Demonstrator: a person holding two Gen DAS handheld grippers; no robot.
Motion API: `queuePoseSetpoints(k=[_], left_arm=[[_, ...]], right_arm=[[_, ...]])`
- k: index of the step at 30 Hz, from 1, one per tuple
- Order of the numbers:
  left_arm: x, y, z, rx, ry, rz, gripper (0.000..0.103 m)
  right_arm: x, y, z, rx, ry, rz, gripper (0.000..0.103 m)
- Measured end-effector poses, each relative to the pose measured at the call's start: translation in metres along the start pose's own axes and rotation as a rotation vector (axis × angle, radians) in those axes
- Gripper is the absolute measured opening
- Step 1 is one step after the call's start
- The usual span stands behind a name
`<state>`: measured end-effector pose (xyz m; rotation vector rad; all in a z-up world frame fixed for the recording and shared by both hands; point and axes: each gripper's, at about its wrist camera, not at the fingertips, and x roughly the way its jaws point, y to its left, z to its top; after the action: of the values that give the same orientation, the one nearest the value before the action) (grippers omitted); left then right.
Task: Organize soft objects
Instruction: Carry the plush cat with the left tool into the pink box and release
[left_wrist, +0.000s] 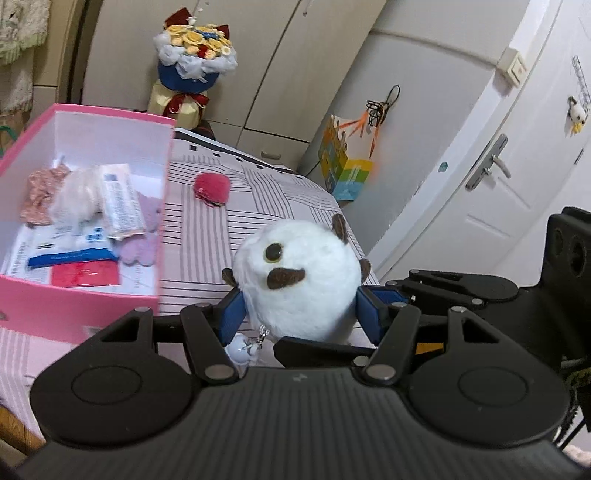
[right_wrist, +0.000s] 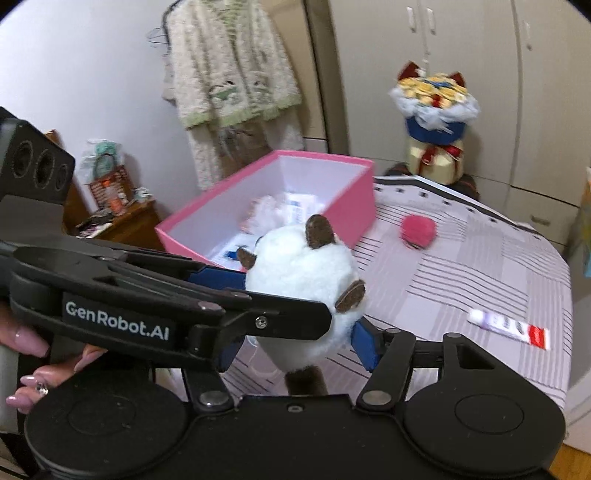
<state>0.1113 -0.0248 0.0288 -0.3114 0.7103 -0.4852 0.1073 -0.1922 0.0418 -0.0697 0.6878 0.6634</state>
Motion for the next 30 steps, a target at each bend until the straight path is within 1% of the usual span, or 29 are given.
queuePoseSetpoints(k=[4,8,13,16,19,23,30], left_arm=[[-0.022,0.011,0.01,-0.014,-0.005,0.01,0.062],[-0.039,0.023,0.021,-0.013,-0.037,0.03,0.062],[-0.042,0.045,0.036,-0.002,-0.091,0.073,0.062],[-0.035,0.066,0.049,-0.016,-0.111,0.083,0.062],[-0.027,0.086,0.063,-0.026,-0.128,0.095,0.062],[-0.015,0.113,0.082,-0.044,-0.145,0.122,0.062],[0.018,0.147,0.123,-0.047,-0.124,0.152,0.062]], right_arm=[[0.001,0.022,0.016,-0.045,-0.02,0.028,0.071],[0.007,0.036,0.032,-0.068,-0.051,0.049,0.074],[0.032,0.042,0.052,-0.056,-0.088,0.063,0.075],[0.052,0.04,0.063,-0.039,-0.109,0.068,0.075],[0.072,0.035,0.075,-0.015,-0.111,0.088,0.075],[0.102,0.029,0.097,0.007,-0.087,0.122,0.075],[0.153,0.009,0.132,0.024,-0.074,0.124,0.075]])
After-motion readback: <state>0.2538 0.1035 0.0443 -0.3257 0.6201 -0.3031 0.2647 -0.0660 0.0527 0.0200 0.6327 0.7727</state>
